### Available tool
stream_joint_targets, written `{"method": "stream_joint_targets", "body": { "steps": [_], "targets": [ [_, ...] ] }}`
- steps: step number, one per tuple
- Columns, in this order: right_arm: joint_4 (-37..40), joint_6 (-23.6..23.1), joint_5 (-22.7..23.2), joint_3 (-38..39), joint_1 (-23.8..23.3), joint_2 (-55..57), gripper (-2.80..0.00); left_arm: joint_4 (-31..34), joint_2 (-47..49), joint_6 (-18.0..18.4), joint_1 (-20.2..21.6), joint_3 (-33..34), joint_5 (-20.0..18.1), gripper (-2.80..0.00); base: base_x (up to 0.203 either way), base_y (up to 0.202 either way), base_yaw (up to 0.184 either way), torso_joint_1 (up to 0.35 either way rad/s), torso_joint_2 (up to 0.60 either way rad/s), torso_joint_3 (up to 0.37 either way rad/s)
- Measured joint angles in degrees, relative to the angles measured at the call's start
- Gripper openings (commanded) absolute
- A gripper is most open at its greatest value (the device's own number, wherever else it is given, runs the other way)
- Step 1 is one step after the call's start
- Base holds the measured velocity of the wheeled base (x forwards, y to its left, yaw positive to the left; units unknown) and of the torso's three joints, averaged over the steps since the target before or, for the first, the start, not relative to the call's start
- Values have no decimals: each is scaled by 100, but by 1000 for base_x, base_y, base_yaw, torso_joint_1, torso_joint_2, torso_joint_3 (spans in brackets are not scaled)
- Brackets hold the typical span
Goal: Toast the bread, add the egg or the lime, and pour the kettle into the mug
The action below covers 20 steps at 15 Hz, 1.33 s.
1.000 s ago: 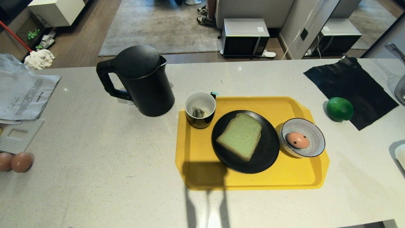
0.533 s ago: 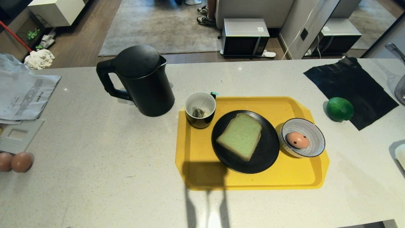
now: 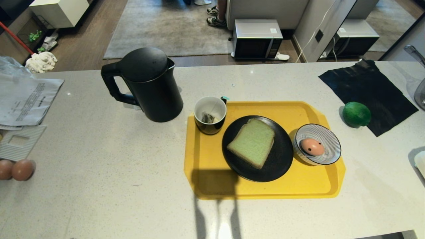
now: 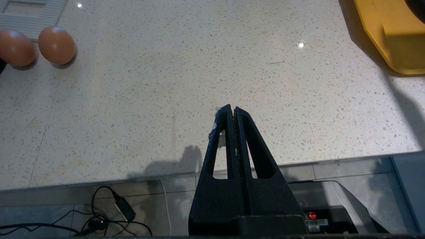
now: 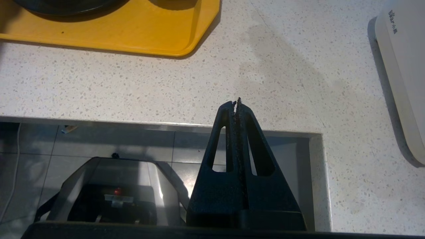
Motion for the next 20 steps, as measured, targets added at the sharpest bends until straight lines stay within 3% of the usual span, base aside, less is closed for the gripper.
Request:
{"method": "stream_joint_targets", "body": {
  "steps": [20],
  "targets": [
    [0,2,0,0,0,0,-280,-7,2,22,0,0,-13,-280,0,0,0,0,0,0]
  ]
}}
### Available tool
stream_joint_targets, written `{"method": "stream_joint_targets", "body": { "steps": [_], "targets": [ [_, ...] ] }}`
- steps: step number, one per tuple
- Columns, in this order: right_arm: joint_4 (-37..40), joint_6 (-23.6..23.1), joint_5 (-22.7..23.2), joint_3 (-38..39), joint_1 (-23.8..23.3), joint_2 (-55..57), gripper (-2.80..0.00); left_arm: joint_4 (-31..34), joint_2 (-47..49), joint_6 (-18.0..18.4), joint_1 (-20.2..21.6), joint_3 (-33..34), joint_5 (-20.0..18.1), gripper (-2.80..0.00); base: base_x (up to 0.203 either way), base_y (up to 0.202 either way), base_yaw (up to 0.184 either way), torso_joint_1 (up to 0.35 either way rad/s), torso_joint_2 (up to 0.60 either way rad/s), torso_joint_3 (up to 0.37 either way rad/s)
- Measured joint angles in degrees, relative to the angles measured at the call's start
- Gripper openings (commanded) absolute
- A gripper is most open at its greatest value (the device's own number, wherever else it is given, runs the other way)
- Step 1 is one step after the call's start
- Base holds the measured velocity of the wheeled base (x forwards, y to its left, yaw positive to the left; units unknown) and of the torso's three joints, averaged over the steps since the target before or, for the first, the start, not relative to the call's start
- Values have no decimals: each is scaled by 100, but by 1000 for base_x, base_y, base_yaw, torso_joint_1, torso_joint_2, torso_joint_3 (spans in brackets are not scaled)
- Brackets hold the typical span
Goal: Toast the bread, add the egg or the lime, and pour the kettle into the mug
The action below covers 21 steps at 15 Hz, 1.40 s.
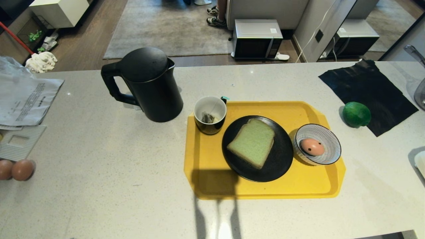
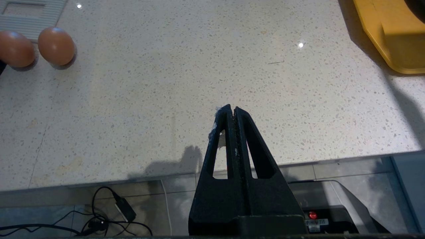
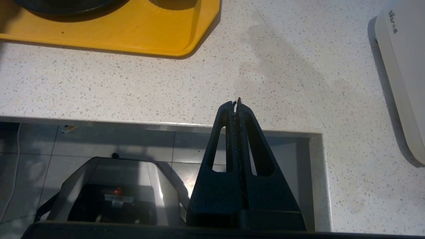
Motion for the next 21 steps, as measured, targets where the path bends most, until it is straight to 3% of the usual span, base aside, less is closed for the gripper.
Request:
{"method": "stream_joint_targets", "body": {
  "steps": [21],
  "targets": [
    [29,-9,-12,-2,0,2,-280,-1,0,-55,0,0,13,-280,0,0,0,0,0,25]
  ]
}}
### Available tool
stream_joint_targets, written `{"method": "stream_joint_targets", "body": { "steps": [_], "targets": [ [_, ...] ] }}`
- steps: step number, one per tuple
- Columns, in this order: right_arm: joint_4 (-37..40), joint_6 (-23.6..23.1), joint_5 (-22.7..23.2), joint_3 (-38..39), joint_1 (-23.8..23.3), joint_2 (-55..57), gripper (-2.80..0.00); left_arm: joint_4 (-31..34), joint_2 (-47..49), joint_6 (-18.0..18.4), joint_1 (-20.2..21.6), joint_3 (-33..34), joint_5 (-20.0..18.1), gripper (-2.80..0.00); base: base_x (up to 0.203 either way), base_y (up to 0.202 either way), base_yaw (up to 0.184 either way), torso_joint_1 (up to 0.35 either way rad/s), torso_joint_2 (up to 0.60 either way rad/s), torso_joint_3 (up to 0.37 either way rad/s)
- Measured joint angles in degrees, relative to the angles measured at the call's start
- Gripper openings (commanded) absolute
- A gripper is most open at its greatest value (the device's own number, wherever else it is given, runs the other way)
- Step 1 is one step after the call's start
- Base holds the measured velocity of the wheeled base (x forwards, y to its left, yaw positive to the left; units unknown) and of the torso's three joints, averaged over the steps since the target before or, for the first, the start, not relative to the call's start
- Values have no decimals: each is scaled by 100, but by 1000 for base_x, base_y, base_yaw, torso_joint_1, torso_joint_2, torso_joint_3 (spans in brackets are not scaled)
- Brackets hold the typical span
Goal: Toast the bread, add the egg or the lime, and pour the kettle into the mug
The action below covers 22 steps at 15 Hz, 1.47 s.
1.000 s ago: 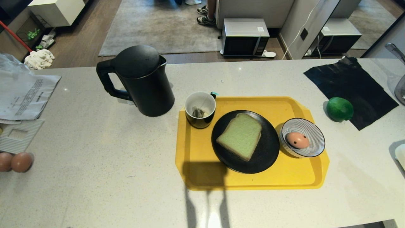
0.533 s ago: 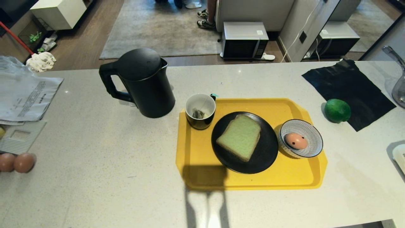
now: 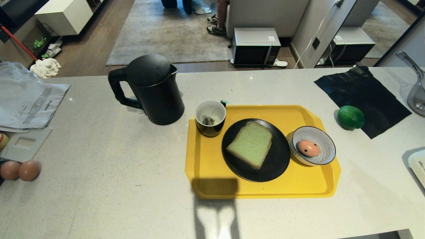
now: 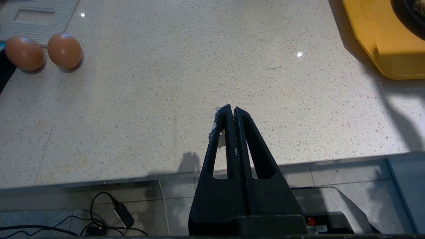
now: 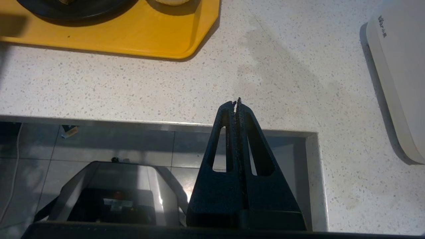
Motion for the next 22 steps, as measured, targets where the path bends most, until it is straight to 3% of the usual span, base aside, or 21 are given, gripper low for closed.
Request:
{"method": "stream_joint_targets", "body": {
  "steps": [4,7,10,13,16,18,22],
  "targets": [
    [18,-41,-9,-20,5,2,-280,1,0,15,0,0,0,-280,0,0,0,0,0,0],
    [226,-46,-287,-316,0,21,-280,1,0,-9,0,0,2,-280,0,0,0,0,0,0],
    [1133,-48,-384,-1453,2,448,-280,1,0,-12,0,0,2,-280,0,0,0,0,0,0],
    [1711,-57,-388,-2857,2,1624,-280,1,0,-9,0,0,0,-280,0,0,0,0,0,0],
    [2585,-237,-114,-4137,0,2704,-280,1,0,-11,0,0,2,-280,0,0,0,0,0,0],
    [3391,-302,349,-4394,22,3042,-280,0,0,-11,0,0,0,-280,0,0,0,0,0,0],
    [4776,-565,431,-4514,779,3145,-280,0,0,-10,0,0,1,-280,0,0,0,0,0,0]
  ]
}}
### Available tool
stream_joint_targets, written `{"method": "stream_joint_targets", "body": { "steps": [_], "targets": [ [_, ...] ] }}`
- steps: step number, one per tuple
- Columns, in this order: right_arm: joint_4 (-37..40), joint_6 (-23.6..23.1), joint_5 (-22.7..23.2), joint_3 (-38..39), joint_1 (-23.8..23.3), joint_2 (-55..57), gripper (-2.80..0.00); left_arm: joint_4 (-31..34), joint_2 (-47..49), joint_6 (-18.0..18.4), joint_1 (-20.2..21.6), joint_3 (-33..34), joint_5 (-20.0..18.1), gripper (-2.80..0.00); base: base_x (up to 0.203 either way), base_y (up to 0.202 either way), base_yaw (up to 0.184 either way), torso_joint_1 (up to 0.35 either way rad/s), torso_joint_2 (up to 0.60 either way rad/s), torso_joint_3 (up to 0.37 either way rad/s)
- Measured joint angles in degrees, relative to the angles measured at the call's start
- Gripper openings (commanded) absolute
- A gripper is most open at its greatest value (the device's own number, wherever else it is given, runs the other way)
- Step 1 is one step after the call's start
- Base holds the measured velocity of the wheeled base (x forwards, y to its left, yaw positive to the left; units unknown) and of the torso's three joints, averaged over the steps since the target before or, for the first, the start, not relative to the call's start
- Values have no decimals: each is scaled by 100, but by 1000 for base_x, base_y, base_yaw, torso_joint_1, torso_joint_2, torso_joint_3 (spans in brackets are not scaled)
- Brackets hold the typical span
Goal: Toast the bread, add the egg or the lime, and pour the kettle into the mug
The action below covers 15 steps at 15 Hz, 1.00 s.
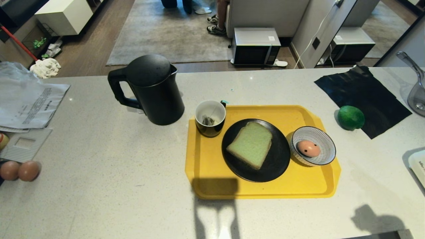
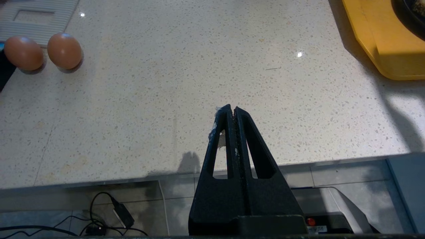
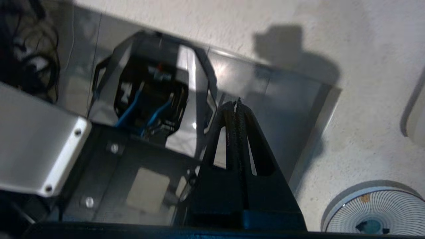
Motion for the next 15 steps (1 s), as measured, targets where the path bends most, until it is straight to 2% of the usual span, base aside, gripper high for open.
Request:
{"method": "stream_joint_targets", "body": {
  "steps": [1,3,7,11,15],
  "targets": [
    [204,-132,-3,102,164,5,-280,0,0,0,0,0,-1,-280,0,0,0,0,0,0],
    [127,-228,-45,381,338,163,-280,0,0,-2,0,0,-1,-280,0,0,0,0,0,0],
    [-878,-358,-202,1304,459,826,-280,0,0,2,0,0,-1,-280,0,0,0,0,0,0],
    [-2374,-394,-589,1958,599,1693,-280,1,0,-3,0,0,-1,-280,0,0,0,0,0,0],
    [-2542,-313,-602,2061,1332,2248,-280,1,0,-2,0,0,-1,-280,0,0,0,0,0,0]
  ]
}}
